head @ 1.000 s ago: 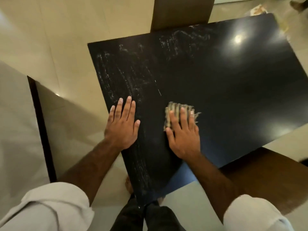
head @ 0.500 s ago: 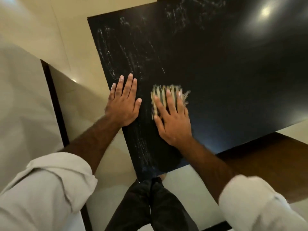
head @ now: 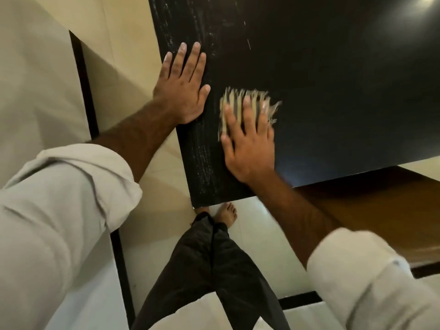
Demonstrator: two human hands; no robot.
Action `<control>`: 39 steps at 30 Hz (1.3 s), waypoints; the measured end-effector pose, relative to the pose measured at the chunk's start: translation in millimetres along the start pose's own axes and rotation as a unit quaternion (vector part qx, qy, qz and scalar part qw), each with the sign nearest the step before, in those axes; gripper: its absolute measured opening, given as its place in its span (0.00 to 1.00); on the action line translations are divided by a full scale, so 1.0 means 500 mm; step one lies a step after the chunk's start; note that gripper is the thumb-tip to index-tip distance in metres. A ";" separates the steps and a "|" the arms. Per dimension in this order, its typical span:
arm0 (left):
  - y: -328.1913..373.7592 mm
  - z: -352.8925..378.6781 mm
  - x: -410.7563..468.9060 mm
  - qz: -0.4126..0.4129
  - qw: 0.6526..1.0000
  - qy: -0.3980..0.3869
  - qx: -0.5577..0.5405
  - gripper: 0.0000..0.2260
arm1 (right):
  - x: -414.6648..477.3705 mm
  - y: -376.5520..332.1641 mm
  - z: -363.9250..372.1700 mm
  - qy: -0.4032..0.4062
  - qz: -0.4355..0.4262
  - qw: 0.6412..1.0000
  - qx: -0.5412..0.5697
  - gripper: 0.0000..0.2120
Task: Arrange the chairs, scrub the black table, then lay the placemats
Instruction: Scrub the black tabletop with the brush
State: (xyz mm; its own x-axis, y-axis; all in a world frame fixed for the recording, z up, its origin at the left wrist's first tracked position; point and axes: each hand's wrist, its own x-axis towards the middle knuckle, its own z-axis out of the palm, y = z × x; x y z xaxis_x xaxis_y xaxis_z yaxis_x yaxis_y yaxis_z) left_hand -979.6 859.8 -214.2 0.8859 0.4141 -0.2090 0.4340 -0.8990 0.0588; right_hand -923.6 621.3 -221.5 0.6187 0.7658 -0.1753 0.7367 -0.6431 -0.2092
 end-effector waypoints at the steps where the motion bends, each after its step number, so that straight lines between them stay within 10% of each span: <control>1: 0.007 -0.004 -0.010 -0.014 1.000 0.012 0.008 0.36 | -0.055 -0.005 0.003 -0.019 -0.009 1.000 0.012 0.35; 7: 0.098 -0.026 -0.110 -0.068 0.995 0.028 -0.068 0.36 | -0.188 0.024 -0.015 -0.098 -0.045 0.990 0.092 0.32; 16: 0.360 0.067 -0.256 -0.008 0.995 0.014 -0.102 0.35 | -0.023 0.161 -0.066 0.083 0.052 0.989 0.114 0.28; 26: 0.287 0.103 -0.403 -0.045 0.996 -0.039 -0.071 0.35 | -0.026 0.144 -0.028 0.078 0.016 0.997 0.015 0.29; 33: 0.224 0.063 -0.206 -0.134 0.989 0.021 -0.058 0.36 | -0.025 0.138 -0.023 0.056 -0.058 0.996 -0.035 0.30; 39: 0.303 0.078 -0.323 -0.015 0.998 -0.022 -0.059 0.34 | -0.023 0.138 -0.024 0.034 -0.024 0.998 -0.040 0.32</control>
State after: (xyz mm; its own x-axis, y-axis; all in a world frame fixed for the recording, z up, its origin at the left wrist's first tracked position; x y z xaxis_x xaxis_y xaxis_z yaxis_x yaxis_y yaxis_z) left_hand -1063.5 651.1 -209.3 0.8656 0.4309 -0.2552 0.4781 -0.8626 0.1654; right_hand -876.5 567.9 -222.2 0.5966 0.7962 -0.1007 0.7843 -0.6050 -0.1371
